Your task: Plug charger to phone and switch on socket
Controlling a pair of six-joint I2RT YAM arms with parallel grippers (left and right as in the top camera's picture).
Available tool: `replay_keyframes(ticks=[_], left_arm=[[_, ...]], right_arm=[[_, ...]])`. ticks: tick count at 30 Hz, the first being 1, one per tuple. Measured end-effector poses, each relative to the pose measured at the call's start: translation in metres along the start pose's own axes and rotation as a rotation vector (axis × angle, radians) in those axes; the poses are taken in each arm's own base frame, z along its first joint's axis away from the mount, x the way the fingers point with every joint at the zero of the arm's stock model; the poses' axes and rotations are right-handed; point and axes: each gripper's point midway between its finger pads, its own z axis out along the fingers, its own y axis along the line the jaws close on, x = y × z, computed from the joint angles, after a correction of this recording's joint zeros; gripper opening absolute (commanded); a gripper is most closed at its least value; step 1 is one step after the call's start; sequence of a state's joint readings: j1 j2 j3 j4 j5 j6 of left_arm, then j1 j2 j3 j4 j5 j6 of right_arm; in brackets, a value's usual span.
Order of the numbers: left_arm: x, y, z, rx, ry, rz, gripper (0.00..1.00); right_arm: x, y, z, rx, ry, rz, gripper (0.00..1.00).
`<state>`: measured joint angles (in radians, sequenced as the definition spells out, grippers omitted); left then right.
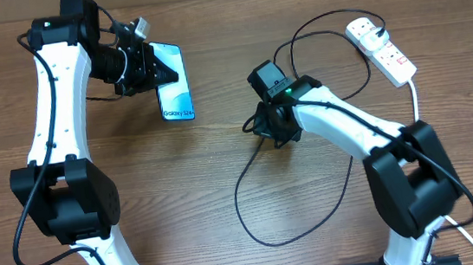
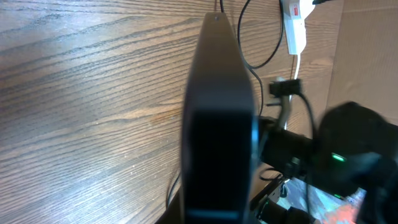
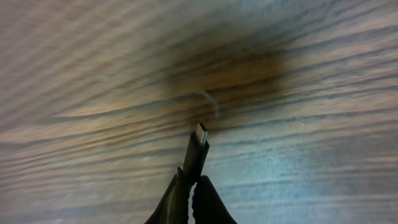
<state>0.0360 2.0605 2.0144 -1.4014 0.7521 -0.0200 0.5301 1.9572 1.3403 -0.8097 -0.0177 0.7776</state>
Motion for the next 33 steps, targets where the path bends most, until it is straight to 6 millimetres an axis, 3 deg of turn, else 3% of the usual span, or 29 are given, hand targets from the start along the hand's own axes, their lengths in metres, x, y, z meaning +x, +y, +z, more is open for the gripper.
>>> replay_keyframes(ticks=[4,5,7,11,14,19,27,33], left_arm=[[0.000,0.000,0.000,-0.002,0.000,0.000,0.04],[0.000,0.000,0.000,-0.002,0.000,0.000,0.04],[0.000,0.000,0.000,-0.002,0.000,0.000,0.04],[0.000,0.000,0.000,-0.003,0.000,-0.001,0.04],[0.000,0.001,0.000,-0.005,0.000,-0.001,0.04],[0.000,0.001,0.000,-0.006,0.000,-0.001,0.04],[0.000,0.001,0.000,-0.005,-0.001,0.000,0.04],[0.000,0.001,0.000,-0.006,-0.001,0.000,0.04]], right_arm=[[0.004,-0.006,0.015,0.032,0.024,0.007,0.17],[0.004,-0.007,0.016,0.034,0.025,0.006,0.28],[0.004,-0.007,0.016,0.037,0.023,0.006,0.38],[0.011,-0.014,0.015,0.066,0.050,0.007,0.44],[0.019,-0.020,0.006,0.094,0.118,0.010,0.53],[0.000,0.004,-0.015,-0.012,0.125,0.012,0.65],[-0.001,0.006,-0.014,0.006,0.096,0.062,0.66],[0.003,0.005,-0.003,0.075,0.056,0.104,0.66]])
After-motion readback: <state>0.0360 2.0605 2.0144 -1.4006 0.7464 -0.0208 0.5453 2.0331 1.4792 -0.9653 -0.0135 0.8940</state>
